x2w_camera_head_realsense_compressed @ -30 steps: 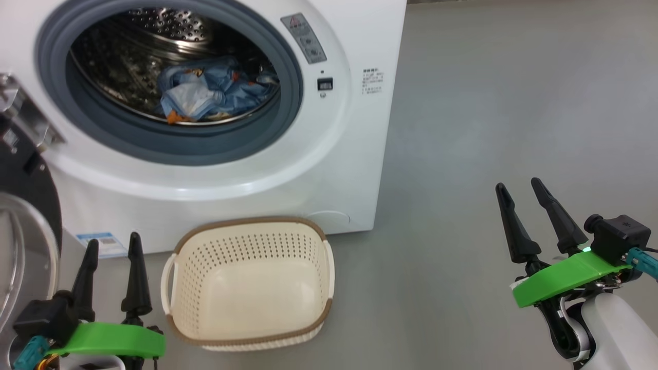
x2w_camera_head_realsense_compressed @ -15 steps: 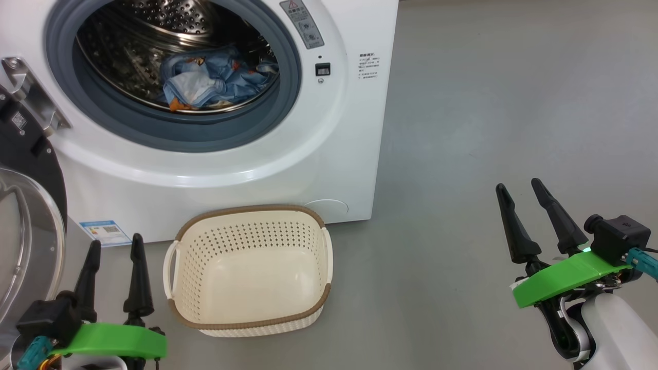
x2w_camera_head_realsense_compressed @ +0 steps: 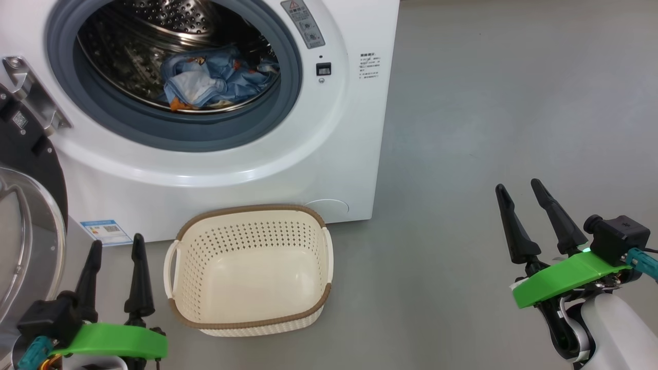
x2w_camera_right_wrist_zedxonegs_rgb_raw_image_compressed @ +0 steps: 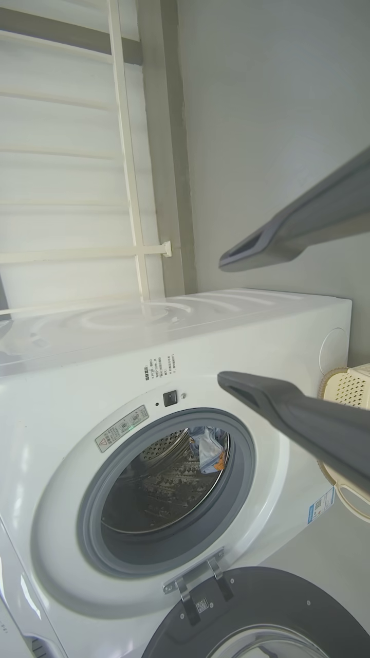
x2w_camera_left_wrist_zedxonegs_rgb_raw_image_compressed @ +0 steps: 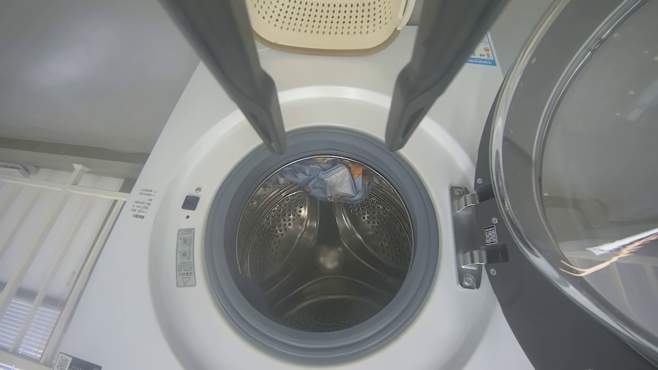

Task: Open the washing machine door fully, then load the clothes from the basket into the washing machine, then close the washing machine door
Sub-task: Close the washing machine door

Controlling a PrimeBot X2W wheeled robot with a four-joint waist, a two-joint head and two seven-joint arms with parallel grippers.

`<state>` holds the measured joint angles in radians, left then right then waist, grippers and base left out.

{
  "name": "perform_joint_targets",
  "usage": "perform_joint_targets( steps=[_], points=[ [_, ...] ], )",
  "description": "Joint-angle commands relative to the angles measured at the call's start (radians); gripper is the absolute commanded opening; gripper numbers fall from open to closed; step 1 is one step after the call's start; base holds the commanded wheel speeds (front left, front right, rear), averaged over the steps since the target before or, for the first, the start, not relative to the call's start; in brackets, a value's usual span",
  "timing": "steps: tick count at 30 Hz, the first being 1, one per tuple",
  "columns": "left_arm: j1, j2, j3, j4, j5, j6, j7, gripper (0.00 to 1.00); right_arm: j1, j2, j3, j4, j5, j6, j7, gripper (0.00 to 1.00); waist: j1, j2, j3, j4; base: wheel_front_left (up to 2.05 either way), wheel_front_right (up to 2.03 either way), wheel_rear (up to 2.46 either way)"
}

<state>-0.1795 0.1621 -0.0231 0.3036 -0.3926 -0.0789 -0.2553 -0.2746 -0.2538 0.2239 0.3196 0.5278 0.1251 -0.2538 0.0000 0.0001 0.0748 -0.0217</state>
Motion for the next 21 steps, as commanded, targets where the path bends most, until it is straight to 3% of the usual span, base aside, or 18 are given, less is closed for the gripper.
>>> perform_joint_targets(
  steps=[1,21],
  points=[
    [-0.014,0.015,0.038,-0.019,0.011,-0.004,-0.006,1.0,0.006,-0.015,0.019,-0.018,0.011,0.006,-0.008,1.0,0.0,-0.0001,0.001,0.0,0.0,0.0,0.0],
    [-0.014,0.011,0.038,-0.011,0.042,0.01,-0.006,1.0,0.014,-0.009,0.014,-0.014,0.008,0.006,-0.008,1.0,0.0,-0.0001,-0.011,0.058,0.0,0.0,0.0]
  ],
)
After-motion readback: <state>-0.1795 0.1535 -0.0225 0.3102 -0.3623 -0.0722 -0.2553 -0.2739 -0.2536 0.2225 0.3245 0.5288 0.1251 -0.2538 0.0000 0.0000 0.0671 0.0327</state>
